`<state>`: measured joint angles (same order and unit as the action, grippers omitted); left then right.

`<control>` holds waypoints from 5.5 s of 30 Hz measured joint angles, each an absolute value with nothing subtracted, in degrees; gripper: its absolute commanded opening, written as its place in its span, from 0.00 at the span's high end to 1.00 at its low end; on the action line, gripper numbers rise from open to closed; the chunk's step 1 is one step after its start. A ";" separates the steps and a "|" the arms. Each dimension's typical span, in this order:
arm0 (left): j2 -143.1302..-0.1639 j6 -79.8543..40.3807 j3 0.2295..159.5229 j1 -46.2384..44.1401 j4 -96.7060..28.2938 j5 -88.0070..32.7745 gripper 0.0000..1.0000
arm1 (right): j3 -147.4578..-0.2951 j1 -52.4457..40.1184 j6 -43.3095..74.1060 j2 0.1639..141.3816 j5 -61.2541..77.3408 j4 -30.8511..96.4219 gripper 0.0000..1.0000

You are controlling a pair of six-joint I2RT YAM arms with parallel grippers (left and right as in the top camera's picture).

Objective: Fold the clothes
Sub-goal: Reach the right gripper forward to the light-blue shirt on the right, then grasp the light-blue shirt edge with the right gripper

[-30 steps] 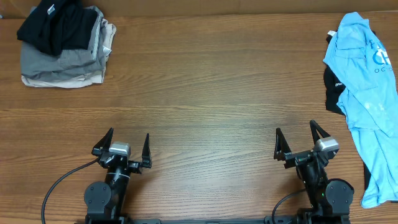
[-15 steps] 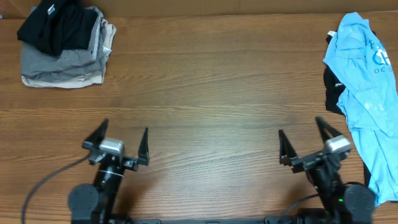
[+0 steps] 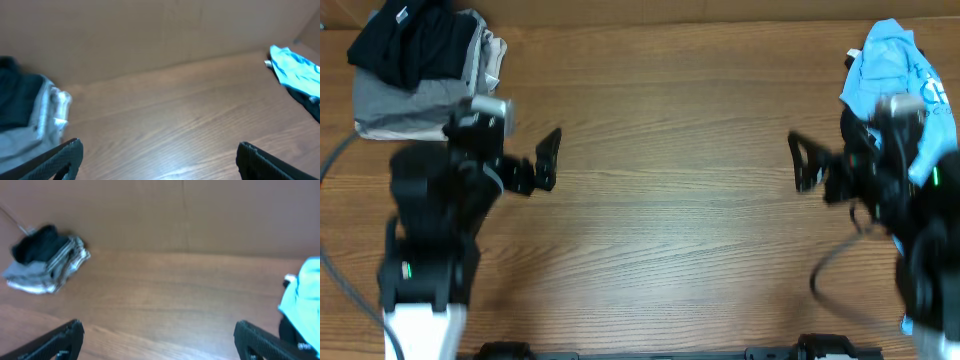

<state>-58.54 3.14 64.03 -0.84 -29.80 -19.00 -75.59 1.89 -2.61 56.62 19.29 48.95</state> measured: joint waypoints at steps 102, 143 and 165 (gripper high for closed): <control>-99.46 7.92 81.71 -3.40 -35.66 -18.22 0.12 | -98.26 16.64 -4.78 132.14 -2.11 23.42 0.46; -99.46 7.92 81.71 -3.40 -30.98 -17.76 0.17 | -112.81 16.47 -4.67 134.19 -5.91 43.46 0.96; -99.46 7.92 81.71 -3.40 -31.05 -17.76 0.18 | -114.67 16.40 -4.54 131.35 -2.50 49.74 0.96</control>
<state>-99.46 7.92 81.71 -3.40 -31.05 -17.76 -114.67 16.40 -4.54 131.35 -2.50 49.74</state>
